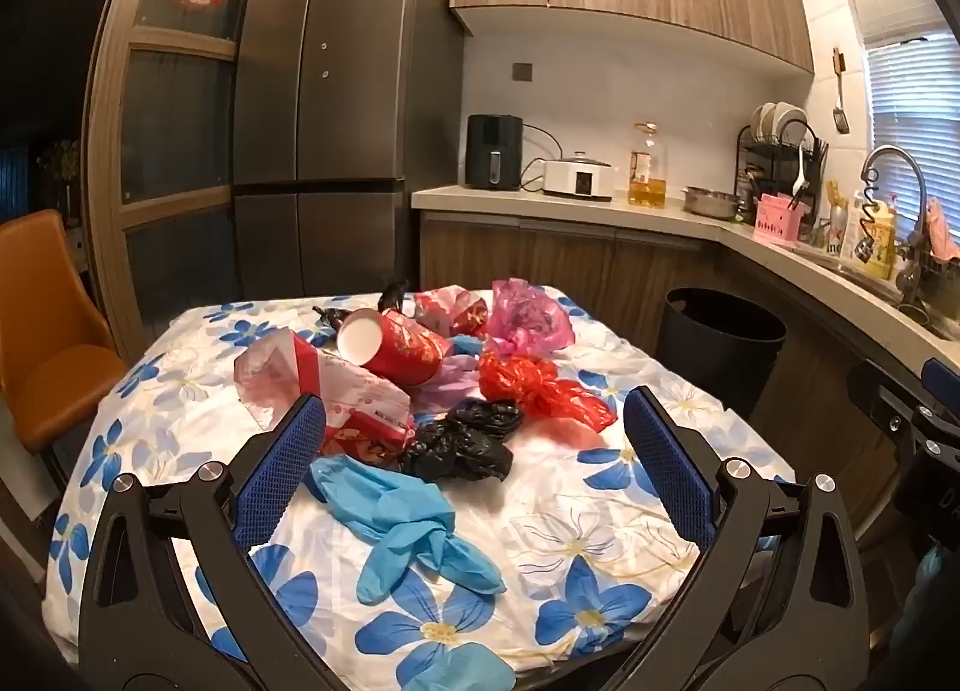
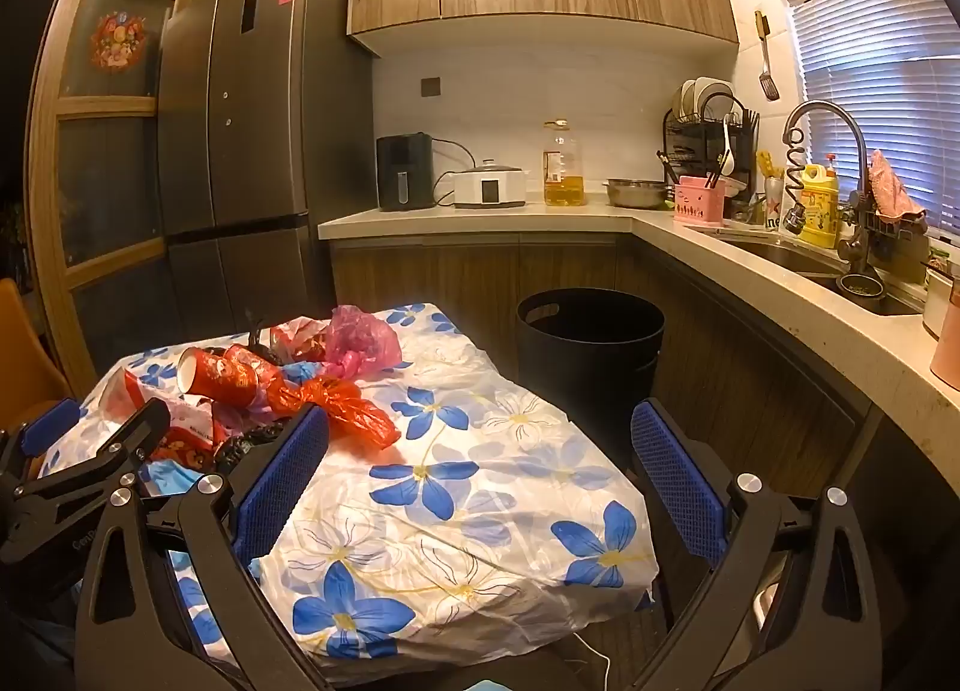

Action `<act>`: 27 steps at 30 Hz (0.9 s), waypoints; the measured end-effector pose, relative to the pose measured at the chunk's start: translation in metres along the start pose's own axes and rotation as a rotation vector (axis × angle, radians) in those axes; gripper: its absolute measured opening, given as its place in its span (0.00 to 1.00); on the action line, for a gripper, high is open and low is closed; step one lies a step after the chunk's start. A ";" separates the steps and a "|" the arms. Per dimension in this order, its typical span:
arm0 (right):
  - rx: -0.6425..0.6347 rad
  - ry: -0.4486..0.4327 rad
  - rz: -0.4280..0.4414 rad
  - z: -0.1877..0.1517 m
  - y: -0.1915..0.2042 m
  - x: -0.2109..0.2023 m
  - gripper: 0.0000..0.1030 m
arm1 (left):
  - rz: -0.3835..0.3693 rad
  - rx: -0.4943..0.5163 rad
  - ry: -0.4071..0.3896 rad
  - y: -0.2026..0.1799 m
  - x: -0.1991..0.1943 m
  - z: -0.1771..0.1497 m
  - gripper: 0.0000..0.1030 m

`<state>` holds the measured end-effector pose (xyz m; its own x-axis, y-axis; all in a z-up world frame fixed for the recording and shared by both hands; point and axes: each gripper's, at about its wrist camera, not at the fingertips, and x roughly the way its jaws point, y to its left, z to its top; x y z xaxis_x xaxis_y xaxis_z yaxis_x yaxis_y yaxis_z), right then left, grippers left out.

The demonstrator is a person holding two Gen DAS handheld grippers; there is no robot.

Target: Collect trash

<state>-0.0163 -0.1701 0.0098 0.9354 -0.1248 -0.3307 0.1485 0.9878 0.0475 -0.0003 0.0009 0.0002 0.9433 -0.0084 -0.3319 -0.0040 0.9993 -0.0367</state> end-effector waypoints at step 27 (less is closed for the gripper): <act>0.003 -0.001 0.003 0.000 0.000 0.000 0.95 | -0.006 -0.007 0.007 -0.001 0.002 0.000 0.95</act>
<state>-0.0165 -0.1705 0.0097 0.9363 -0.1222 -0.3293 0.1470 0.9878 0.0513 0.0012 0.0004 -0.0004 0.9410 -0.0150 -0.3380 -0.0002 0.9990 -0.0450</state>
